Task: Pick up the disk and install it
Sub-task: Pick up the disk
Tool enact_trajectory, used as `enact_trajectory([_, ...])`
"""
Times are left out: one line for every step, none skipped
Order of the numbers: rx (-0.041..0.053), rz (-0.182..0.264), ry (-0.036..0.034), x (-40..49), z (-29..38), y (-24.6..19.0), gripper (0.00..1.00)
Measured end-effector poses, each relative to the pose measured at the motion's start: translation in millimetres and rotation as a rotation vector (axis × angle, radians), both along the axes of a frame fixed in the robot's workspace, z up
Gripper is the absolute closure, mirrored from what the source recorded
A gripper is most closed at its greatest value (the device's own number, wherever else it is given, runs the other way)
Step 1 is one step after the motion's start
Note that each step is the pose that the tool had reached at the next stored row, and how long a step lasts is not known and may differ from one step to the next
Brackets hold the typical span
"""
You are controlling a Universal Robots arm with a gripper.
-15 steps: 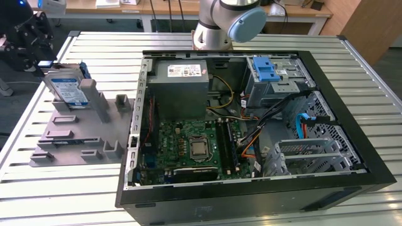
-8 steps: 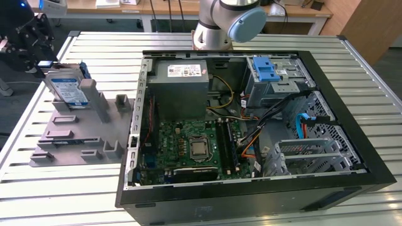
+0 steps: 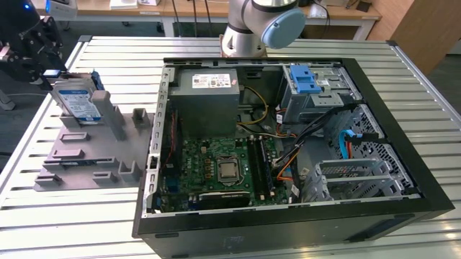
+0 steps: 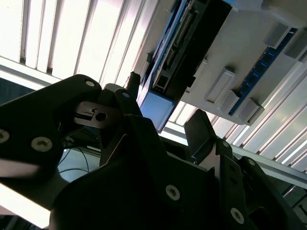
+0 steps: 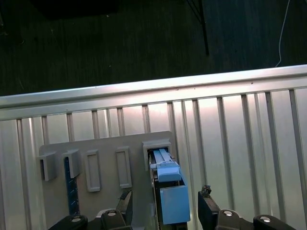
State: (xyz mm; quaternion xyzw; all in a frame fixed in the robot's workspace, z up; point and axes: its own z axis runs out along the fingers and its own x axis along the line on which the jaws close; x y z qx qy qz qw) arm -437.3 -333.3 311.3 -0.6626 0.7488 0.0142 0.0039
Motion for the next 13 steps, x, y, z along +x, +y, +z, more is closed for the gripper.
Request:
enact_trajectory([0.0, 0.0, 0.0, -0.1, -0.2, 0.0, 0.35])
enact_trajectory([0.0, 0.0, -0.0001, -0.2, -0.3, 0.2, 0.35])
enact_trajectory([0.0001, 0.0, -0.0002, -0.3, -0.6, 0.5, 0.35])
enact_trajectory([0.0, 0.0, -0.0001, -0.6, -0.8, 0.9, 0.35])
enact_trajectory([0.0, 0.0, -0.0001, -0.8, -1.1, 1.2, 0.35])
enact_trajectory([0.0001, 0.0, -0.0002, -1.1, -1.5, 1.5, 0.35])
enact_trajectory([0.0001, 0.0, -0.0003, -1.6, -1.9, 1.8, 0.35])
enact_trajectory([0.0001, 0.0, -0.0006, -2.0, -2.3, 2.0, 0.35])
enact_trajectory([0.0, 0.001, -0.0006, -2.4, -2.7, 2.1, 0.35])
enact_trajectory([0.0, 0.002, -0.0008, -2.7, -3.2, 2.2, 0.35])
enact_trajectory([0.0, 0.004, -0.0008, -3.1, -3.7, 2.2, 0.35])
enact_trajectory([0.0, 0.006, -0.0009, -3.4, -4.2, 2.2, 0.35])
enact_trajectory([0.0, 0.007, -0.0011, -3.5, -4.9, 2.2, 0.35])
